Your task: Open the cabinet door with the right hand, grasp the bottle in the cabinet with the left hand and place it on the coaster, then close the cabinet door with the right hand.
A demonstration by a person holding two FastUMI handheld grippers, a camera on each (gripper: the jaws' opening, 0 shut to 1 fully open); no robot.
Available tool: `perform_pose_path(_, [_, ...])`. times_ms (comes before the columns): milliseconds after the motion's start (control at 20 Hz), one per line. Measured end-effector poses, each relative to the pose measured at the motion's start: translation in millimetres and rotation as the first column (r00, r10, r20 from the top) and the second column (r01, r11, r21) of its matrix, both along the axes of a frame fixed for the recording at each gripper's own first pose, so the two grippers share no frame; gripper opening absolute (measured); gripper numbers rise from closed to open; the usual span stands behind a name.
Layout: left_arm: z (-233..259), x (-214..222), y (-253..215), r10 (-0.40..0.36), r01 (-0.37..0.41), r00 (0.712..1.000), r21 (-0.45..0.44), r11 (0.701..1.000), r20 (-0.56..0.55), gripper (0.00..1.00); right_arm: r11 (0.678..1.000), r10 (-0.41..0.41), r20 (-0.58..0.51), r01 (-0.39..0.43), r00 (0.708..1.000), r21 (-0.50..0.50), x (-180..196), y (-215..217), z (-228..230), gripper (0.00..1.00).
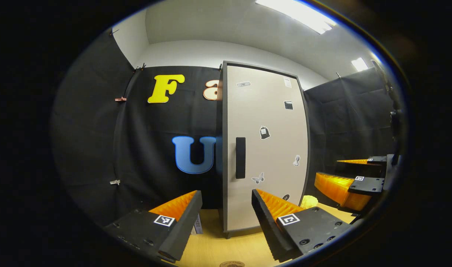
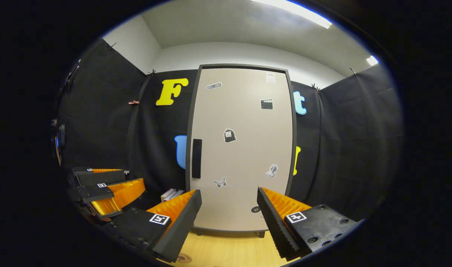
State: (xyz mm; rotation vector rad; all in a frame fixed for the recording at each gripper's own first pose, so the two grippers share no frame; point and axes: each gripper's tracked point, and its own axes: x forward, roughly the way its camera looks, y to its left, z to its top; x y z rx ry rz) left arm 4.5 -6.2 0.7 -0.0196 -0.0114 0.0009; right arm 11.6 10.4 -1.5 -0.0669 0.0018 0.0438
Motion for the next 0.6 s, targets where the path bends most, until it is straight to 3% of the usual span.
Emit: perform_pose_path(600, [-6, 10, 8, 0.006, -0.006, 1.000, 0.010, 1.000, -0.003, 0.86, 1.000, 0.009, -0.017, -0.009, 1.000, -0.021, 14, 10, -9, 0.97])
